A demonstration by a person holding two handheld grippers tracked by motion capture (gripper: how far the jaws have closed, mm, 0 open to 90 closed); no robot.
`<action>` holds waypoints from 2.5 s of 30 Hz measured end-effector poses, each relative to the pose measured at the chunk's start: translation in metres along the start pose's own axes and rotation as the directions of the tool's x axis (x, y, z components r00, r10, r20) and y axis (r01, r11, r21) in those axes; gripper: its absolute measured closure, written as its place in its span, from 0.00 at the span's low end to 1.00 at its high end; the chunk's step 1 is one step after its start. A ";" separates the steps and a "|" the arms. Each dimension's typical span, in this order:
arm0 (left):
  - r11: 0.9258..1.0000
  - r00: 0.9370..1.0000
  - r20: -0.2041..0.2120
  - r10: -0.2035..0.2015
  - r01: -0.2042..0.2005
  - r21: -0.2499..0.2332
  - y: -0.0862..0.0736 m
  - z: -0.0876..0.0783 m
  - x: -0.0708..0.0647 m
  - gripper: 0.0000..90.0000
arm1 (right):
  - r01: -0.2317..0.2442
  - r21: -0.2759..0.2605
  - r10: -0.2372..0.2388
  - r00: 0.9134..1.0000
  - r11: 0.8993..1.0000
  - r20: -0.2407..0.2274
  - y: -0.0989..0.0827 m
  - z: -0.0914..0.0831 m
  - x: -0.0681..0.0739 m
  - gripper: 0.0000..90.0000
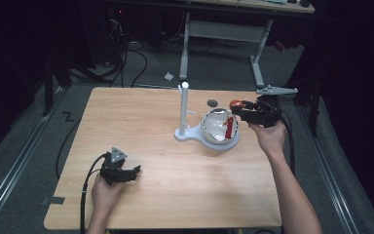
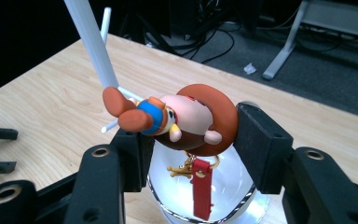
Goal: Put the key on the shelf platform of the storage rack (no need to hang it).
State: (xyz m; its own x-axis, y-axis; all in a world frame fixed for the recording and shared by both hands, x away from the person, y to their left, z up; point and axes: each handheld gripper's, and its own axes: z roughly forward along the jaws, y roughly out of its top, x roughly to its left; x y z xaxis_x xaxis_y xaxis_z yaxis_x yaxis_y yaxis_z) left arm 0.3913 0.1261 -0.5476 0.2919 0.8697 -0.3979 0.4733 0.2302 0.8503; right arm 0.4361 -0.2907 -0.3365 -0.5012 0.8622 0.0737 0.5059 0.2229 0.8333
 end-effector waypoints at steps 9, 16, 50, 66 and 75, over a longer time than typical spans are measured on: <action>1.000 1.000 0.000 0.000 0.000 0.000 0.000 0.000 0.000 0.24 | -0.018 0.040 0.019 1.000 0.999 -0.023 -0.010 0.017 0.000 0.54; 1.000 1.000 0.000 0.000 0.000 0.000 0.000 0.000 0.000 0.24 | -0.027 0.052 0.029 0.999 0.998 -0.036 -0.016 0.027 0.000 0.54; 1.000 1.000 0.000 0.001 -0.001 0.000 0.000 0.000 0.000 0.24 | -0.024 0.161 0.021 1.000 0.987 0.021 -0.047 0.087 0.003 0.53; 1.000 1.000 0.000 0.000 0.000 0.000 0.000 0.000 0.000 0.24 | -0.033 0.229 0.014 0.997 0.973 0.082 -0.056 0.108 -0.001 0.52; 1.000 1.000 0.000 0.002 -0.002 0.001 0.000 0.000 0.000 0.24 | -0.040 0.245 0.020 0.996 0.969 0.084 -0.059 0.114 -0.001 0.49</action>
State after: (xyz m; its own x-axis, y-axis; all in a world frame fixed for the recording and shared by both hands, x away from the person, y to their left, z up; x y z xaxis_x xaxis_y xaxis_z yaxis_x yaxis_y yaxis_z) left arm 0.3912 0.1260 -0.5477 0.2926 0.8705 -0.3958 0.4732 0.2278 0.8510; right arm 0.4867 -0.2527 -0.4478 -0.4301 0.9017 0.0443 0.6822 0.2925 0.6702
